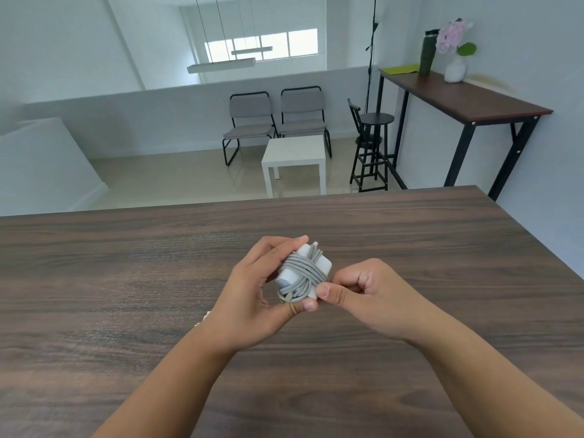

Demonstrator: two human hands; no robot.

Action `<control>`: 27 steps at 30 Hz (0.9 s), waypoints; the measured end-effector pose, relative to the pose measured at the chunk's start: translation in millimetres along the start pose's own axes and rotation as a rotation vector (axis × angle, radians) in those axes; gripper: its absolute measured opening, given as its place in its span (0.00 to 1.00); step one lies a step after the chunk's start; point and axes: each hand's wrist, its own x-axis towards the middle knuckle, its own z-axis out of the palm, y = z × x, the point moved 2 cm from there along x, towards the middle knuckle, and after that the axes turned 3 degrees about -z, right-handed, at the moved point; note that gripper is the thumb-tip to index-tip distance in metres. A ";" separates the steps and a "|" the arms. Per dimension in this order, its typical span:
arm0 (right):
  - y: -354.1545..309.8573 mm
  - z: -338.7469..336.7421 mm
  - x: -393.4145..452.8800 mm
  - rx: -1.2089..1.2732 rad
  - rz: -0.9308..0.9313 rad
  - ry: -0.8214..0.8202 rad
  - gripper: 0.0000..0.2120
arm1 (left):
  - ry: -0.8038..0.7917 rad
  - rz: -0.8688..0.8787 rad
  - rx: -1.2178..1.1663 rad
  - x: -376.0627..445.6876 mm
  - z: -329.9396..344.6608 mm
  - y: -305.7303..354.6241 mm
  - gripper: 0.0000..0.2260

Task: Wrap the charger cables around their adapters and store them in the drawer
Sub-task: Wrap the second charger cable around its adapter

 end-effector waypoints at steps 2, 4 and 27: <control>-0.2 -0.1 -0.4 -0.016 -0.004 0.008 0.23 | 0.000 0.024 0.034 0.5 -0.9 0.2 0.33; -0.3 0.1 -1.1 -0.027 -0.005 0.020 0.22 | -0.001 0.044 0.065 0.8 -1.6 0.8 0.33; -12.0 -33.3 -8.3 -0.138 -0.102 0.146 0.03 | -0.164 -0.181 -0.047 -1.0 3.7 -0.5 0.32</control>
